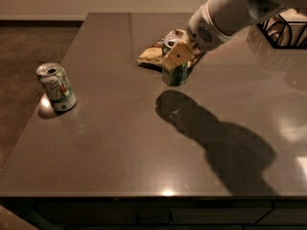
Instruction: Move green can near brown chip bag
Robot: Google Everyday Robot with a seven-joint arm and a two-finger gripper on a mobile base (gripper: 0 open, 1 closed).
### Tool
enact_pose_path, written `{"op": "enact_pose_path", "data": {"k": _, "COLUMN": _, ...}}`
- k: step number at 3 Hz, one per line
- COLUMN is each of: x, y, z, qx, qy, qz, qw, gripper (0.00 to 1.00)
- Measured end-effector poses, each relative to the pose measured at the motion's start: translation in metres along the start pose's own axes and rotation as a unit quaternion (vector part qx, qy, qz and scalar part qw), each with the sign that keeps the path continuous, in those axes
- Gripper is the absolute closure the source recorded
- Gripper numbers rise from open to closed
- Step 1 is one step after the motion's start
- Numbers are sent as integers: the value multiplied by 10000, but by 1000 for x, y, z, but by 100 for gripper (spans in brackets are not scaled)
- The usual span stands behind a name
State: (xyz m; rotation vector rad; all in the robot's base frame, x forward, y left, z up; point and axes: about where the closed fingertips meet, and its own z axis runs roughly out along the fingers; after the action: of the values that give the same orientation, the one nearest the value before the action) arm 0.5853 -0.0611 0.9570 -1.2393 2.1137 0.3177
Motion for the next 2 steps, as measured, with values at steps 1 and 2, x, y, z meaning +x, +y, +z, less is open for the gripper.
{"op": "enact_pose_path", "data": {"k": 1, "x": 8, "y": -18, "z": 16, "qx": 68, "qy": 118, "qz": 172, "qw": 9998, "gripper": 85}}
{"op": "enact_pose_path", "data": {"k": 2, "x": 15, "y": -29, "z": 30, "qx": -3, "qy": 186, "qz": 293, "qw": 9994, "gripper": 60}}
